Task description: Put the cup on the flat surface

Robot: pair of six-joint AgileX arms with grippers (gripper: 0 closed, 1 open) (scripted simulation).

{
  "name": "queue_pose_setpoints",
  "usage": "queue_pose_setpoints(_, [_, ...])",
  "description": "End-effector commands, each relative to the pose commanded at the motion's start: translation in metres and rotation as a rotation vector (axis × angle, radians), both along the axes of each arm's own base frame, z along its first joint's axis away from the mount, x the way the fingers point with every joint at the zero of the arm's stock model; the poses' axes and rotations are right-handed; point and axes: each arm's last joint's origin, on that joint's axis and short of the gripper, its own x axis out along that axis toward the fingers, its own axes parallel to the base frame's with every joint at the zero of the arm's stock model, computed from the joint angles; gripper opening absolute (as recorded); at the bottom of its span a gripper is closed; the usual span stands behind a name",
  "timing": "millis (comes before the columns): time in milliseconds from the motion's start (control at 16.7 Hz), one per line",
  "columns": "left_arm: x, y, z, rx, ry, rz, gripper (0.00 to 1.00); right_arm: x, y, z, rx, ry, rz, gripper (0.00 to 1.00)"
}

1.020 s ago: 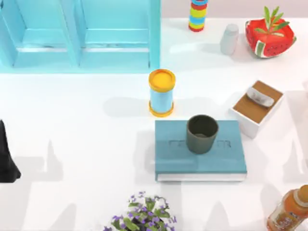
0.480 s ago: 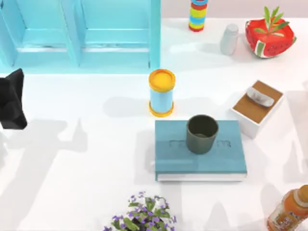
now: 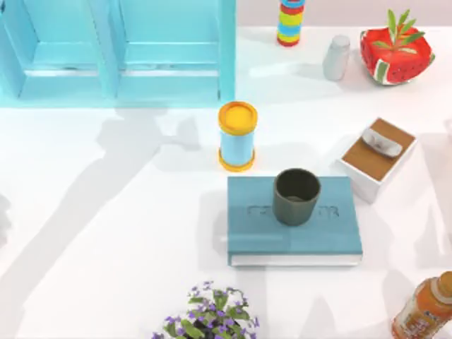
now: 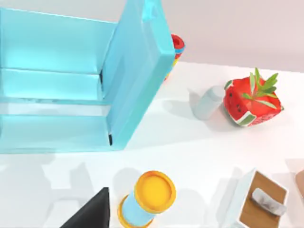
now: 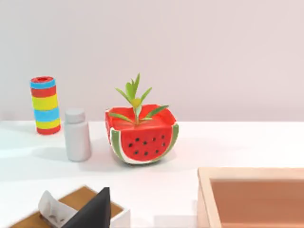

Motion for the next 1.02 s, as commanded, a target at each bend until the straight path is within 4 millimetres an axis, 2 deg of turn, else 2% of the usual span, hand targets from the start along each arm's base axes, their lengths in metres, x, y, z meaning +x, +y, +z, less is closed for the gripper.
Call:
queue_pose_setpoints(180, [0.034,-0.058,0.015,-0.005,0.137,-0.023,1.00,0.000,0.000,0.000,0.000,0.000,0.000,1.00])
queue_pose_setpoints(360, [0.061,-0.124,-0.004,0.043,0.298,-0.029,1.00,0.000,0.000,0.000,0.000,0.000,0.000,1.00])
queue_pose_setpoints(540, [0.076,-0.186,-0.049,0.142,0.463,-0.017,1.00,0.000,0.000,0.000,0.000,0.000,0.000,1.00])
queue_pose_setpoints(720, [0.078,-0.232,-0.105,0.268,0.610,0.011,1.00,0.000,0.000,0.000,0.000,0.000,0.000,1.00])
queue_pose_setpoints(900, [0.073,-0.257,-0.149,0.379,0.715,0.041,1.00,0.000,0.000,0.000,0.000,0.000,0.000,1.00])
queue_pose_setpoints(1020, [0.070,-0.264,-0.163,0.419,0.750,0.053,1.00,0.000,0.000,0.000,0.000,0.000,0.000,1.00])
